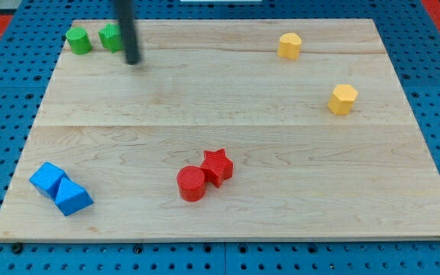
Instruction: Move the green circle and green star towards the top center
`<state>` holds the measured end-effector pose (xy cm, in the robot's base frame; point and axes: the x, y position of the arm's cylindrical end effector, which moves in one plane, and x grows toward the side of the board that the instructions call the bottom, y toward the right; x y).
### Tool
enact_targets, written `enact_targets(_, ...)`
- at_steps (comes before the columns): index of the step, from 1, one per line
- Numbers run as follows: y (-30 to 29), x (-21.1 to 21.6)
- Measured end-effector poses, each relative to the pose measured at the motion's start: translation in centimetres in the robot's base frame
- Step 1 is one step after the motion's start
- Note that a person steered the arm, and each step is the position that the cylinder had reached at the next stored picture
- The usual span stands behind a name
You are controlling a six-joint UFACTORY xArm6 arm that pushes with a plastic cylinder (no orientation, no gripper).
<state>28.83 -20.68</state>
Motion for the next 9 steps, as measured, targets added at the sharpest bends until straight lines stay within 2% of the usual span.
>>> enact_targets(1, -9.1, 1.3)
enact_targets(2, -9.8, 1.3)
enact_targets(3, -9.8, -2.5)
enact_targets(4, -9.4, -3.3)
enact_targets(5, -3.6, -3.4)
enact_targets(6, 1.4, -5.5)
enact_targets(8, -0.5, -9.6)
enact_targets(9, 4.5, -9.6)
